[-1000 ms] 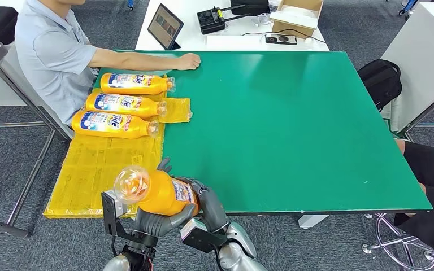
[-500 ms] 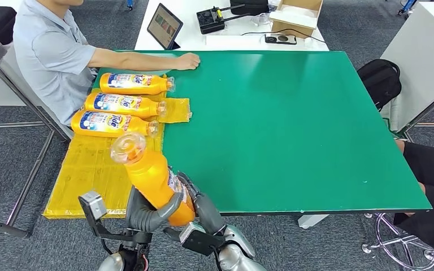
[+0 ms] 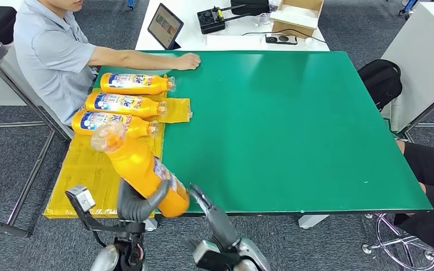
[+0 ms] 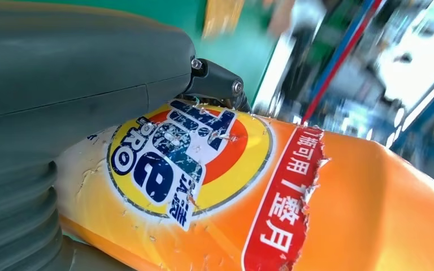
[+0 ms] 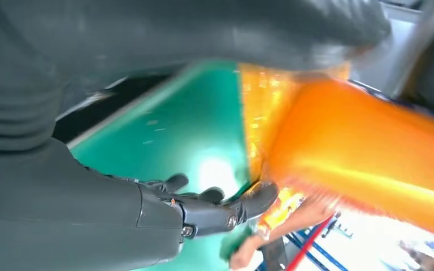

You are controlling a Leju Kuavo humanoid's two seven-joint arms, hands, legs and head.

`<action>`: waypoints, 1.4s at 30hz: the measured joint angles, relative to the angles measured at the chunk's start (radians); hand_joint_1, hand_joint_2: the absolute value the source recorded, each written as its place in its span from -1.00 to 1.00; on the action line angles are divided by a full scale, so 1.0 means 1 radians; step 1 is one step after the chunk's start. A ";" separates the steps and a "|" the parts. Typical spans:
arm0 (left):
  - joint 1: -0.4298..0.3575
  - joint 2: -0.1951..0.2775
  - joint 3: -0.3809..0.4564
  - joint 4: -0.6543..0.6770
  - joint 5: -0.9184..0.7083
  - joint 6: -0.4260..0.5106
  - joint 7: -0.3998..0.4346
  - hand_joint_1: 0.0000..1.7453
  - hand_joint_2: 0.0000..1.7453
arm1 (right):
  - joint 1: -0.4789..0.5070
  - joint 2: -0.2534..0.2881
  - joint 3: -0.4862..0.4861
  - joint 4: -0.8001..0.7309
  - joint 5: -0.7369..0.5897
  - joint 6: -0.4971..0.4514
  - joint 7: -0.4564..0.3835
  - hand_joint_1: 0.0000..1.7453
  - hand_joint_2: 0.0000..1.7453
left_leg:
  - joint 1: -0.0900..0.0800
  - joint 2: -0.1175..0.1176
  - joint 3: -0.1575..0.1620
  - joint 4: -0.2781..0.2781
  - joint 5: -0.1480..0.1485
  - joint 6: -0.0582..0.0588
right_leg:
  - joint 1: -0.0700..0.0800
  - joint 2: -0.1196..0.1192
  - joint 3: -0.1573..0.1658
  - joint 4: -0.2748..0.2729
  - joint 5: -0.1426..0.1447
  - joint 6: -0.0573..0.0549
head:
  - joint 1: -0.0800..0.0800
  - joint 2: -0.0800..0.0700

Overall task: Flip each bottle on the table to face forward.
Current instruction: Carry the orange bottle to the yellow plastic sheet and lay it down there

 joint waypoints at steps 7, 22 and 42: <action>-0.072 0.018 0.115 0.032 -0.659 0.384 -0.069 1.00 1.00 | 0.176 -0.118 -0.071 -0.266 0.012 -0.095 0.005 -1.00 -1.00 | 0.000 -0.002 -0.001 0.000 0.000 0.000 | 0.000 0.000 0.000 0.000 0.000 0.000 | 0.000 0.000; -0.279 0.128 0.163 0.376 -1.330 0.326 0.239 1.00 1.00 | 0.211 0.003 -0.310 -0.412 -0.083 -0.017 -0.018 -1.00 1.00 | 0.000 0.000 0.001 0.000 0.001 0.000 | 0.000 0.000 0.000 0.001 0.001 0.000 | 0.000 0.000; -0.583 0.249 0.159 0.909 -1.558 0.173 0.361 -0.94 1.00 | 0.147 0.023 -0.273 -0.321 -0.109 0.059 -0.020 -1.00 -1.00 | 0.000 -0.002 0.001 0.000 0.001 0.000 | 0.000 -0.001 0.003 0.001 0.000 0.000 | 0.000 0.000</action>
